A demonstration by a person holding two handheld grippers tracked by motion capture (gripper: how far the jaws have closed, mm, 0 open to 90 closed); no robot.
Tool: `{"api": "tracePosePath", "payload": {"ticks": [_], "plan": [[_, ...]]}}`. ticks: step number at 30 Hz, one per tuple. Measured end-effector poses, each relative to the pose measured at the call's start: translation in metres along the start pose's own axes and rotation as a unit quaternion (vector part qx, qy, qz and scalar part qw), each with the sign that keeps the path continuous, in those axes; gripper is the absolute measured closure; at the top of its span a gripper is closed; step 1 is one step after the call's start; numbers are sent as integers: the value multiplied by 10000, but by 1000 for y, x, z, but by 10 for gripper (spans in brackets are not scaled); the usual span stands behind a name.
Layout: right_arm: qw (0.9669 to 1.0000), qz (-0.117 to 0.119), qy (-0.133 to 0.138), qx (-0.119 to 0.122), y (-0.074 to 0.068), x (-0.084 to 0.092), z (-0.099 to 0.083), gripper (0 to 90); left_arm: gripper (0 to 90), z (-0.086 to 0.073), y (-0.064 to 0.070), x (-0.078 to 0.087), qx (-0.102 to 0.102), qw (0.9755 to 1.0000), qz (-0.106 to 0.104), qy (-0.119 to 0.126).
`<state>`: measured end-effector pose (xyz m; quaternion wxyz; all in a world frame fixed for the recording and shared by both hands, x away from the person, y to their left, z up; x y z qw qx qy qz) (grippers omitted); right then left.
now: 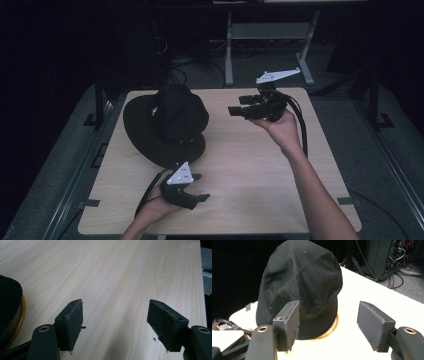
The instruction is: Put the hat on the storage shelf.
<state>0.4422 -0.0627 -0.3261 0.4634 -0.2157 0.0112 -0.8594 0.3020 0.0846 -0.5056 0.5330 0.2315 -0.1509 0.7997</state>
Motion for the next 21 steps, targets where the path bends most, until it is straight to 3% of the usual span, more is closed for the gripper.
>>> {"api": "tracePosePath", "payload": {"ticks": [21], "plan": [[9995,-235,-22,-204,23,29,-36,300,277,-1,1,-1,5,10000,16,-26]]}}
Point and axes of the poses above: each handheld gripper's, and its own axes: x roughly backward along the jaws, z roughly out of its top, y roughly to its right, the point moved 10 cm from there along -x, roughly forward along the jaws, and after that the axes turned 7 degrees about y, right-handed, at the moved point
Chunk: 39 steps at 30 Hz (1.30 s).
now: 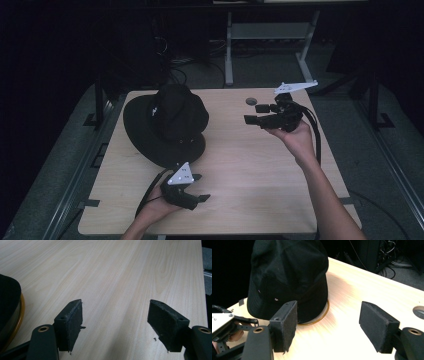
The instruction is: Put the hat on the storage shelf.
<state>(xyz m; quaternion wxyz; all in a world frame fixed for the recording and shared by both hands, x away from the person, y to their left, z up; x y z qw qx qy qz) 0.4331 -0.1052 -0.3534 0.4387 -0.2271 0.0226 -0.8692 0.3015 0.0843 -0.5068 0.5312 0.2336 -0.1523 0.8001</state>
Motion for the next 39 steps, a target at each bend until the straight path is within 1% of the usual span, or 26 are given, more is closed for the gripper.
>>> {"api": "tracePosePath", "payload": {"ticks": [11,15,21,27,30,33,39], "plan": [[9998,-48,-59,-161,11,8,-20,292,273,0,-1,1,22,10000,28,-10],[9998,-83,-26,-205,14,12,-26,292,272,0,-1,0,59,10000,40,8],[9996,-119,-22,-256,20,18,-35,288,270,0,-1,0,45,10000,44,-9],[9993,-162,-111,-332,25,23,-49,281,268,0,-2,1,58,10000,59,2],[9989,-177,-130,-407,27,27,-54,279,268,0,-2,1,55,10000,68,5],[9991,-200,-122,-352,28,31,-57,274,267,0,-2,1,61,10000,72,23],[9986,-253,-184,-434,34,40,-73,271,265,-1,-2,1,56,10000,68,19]]}}
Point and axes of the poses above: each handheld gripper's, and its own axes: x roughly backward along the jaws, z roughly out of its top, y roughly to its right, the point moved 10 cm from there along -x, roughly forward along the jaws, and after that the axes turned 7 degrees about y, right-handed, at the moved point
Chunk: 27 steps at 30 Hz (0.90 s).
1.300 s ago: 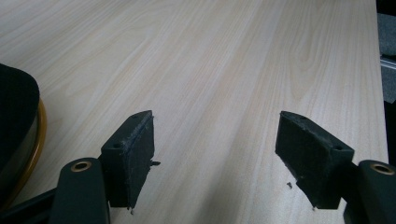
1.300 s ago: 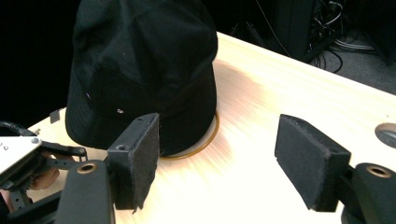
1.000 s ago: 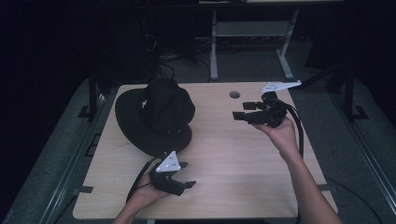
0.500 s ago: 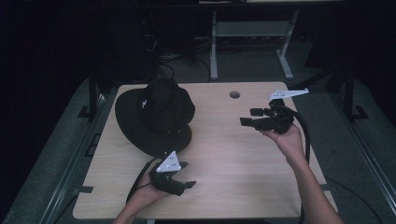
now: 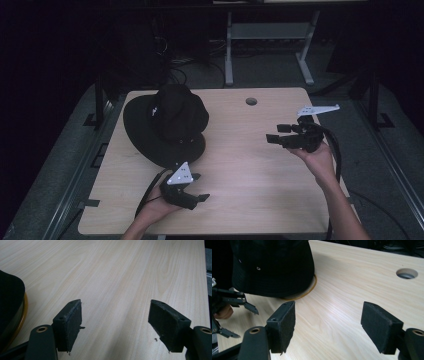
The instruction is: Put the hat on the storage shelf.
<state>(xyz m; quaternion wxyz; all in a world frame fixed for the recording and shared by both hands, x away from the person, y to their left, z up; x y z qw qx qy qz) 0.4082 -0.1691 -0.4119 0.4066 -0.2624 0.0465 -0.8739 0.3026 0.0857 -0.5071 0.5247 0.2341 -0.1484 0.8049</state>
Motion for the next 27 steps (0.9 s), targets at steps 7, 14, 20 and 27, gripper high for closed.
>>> {"api": "tracePosePath", "payload": {"ticks": [7,14,20,27], "plan": [[9999,-9,-6,-103,5,10,-17,267,265,0,0,0,7,10000,10,1],[9999,-17,24,-130,6,20,-30,267,265,0,0,0,19,10000,18,4],[9998,-46,-7,-180,6,24,-48,263,265,-1,0,1,35,10000,18,-18],[9996,-47,18,-277,7,30,-66,262,264,-2,0,1,47,10000,19,-23]]}}
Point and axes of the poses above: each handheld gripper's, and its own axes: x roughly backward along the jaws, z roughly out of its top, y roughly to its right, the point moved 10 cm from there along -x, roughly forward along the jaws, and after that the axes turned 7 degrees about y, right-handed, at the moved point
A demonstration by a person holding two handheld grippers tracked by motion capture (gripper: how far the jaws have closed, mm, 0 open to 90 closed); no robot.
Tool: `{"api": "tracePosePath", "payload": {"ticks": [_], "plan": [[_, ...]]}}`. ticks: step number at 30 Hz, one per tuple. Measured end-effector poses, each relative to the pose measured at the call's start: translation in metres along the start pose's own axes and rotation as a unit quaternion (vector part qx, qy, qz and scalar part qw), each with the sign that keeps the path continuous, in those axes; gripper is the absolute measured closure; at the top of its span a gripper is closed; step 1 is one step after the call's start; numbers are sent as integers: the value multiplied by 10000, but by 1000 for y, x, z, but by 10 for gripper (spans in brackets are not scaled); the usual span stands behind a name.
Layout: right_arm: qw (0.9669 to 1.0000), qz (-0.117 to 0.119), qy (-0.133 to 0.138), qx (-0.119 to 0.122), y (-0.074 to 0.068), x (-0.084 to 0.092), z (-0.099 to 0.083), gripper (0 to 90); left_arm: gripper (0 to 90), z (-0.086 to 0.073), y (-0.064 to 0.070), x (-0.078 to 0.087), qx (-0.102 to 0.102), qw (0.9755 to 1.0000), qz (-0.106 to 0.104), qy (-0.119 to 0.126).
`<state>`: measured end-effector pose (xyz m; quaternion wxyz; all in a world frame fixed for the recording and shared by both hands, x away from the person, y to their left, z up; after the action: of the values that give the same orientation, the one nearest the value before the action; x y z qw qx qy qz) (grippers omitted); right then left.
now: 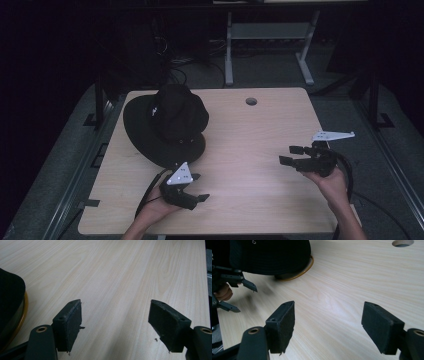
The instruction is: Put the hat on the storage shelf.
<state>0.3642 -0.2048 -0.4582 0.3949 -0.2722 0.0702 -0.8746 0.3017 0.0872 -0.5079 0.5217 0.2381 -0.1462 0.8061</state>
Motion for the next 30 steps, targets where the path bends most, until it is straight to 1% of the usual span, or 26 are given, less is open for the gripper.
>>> {"api": "tracePosePath", "payload": {"ticks": [3,4,9,12,14,17,22,24,25,30], "plan": [[10000,-29,44,-7,2,4,-5,261,264,0,0,0,1,10000,0,1],[10000,-48,24,-37,2,6,-7,260,264,0,0,1,10,10000,2,10],[9999,-133,15,-14,5,13,-18,258,265,0,0,0,1,10000,8,5],[9999,-138,44,-60,6,18,-25,256,265,0,0,1,1,10000,8,4],[9998,-88,92,-132,5,20,-29,248,265,0,0,1,3,10000,15,0],[9998,-91,151,-108,4,26,-34,246,265,-1,0,1,-1,10000,17,-3],[9994,-117,250,-210,4,34,-44,246,264,-1,0,1,-14,10000,20,-11],[9993,-121,276,-241,6,36,-49,246,264,-1,0,2,14,10000,21,2],[9991,-147,258,-299,6,37,-52,246,264,-1,0,2,9,10000,18,-1],[9986,-175,262,-421,7,40,-67,245,264,-2,0,2,-6,10000,17,-7]]}}
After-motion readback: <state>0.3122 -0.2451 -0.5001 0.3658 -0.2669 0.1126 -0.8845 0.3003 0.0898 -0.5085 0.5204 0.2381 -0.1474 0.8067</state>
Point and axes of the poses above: each handheld gripper's, and its own axes: x roughly backward along the jaws, z roughly out of its top, y roughly to its right, the point moved 10 cm from there along -x, roughly forward along the jaws, and after that the axes turned 7 degrees about y, right-handed, at the moved point
